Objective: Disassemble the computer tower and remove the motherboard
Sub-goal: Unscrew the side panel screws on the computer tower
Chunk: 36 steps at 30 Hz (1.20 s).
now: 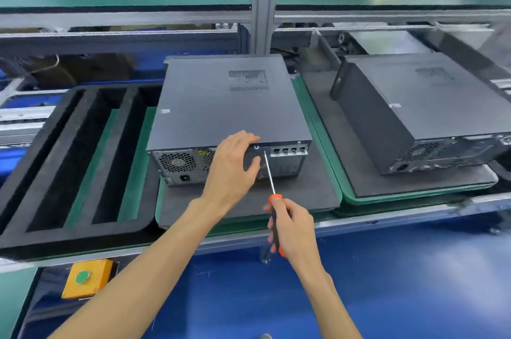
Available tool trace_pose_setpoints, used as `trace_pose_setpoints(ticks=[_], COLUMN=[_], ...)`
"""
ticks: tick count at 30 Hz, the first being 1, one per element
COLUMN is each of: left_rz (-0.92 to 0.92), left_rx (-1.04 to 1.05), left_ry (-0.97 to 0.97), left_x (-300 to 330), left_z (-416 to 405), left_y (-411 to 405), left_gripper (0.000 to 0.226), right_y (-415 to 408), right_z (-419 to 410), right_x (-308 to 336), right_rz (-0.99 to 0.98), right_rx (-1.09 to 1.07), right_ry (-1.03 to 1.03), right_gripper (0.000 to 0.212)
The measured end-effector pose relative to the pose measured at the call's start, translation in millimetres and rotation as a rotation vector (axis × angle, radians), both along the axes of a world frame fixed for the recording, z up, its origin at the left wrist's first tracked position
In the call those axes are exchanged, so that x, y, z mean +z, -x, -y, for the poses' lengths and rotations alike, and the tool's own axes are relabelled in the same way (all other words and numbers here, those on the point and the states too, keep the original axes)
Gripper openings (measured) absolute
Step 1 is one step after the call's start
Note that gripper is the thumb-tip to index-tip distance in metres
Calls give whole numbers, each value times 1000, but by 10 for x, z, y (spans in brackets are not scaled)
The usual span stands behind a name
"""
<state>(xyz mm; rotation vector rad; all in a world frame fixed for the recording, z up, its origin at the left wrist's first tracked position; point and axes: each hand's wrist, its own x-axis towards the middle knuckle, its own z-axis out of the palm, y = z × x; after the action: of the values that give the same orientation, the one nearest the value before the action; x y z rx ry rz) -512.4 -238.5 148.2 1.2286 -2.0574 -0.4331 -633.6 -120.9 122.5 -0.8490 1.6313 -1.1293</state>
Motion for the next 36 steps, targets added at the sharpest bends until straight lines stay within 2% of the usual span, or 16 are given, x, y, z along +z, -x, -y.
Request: trace_pose_setpoints(ticks=[4, 14, 20, 33, 35, 36], left_rz=[40, 113, 105, 77, 73, 71], left_rx=[-32, -57, -6, -16, -18, -18], left_ry=[4, 60, 118, 95, 95, 96], left_x=[-24, -94, -177, -188, -186, -188], left_z=[77, 296, 343, 342, 341, 341], left_y=[285, 823, 889, 880, 881, 881], left_gripper=[43, 34, 30, 31, 31, 31], right_y=[238, 615, 687, 780, 774, 775], right_z=[29, 46, 31, 69, 85, 88], right_x=[9, -24, -38, -24, -10, -5], right_rz=[59, 64, 70, 1, 83, 197], right_rx=[-46, -117, -109, -79, -70, -69], right_ry=[-9, -13, -10, 11, -20, -42], right_gripper=[37, 36, 35, 35, 36, 36])
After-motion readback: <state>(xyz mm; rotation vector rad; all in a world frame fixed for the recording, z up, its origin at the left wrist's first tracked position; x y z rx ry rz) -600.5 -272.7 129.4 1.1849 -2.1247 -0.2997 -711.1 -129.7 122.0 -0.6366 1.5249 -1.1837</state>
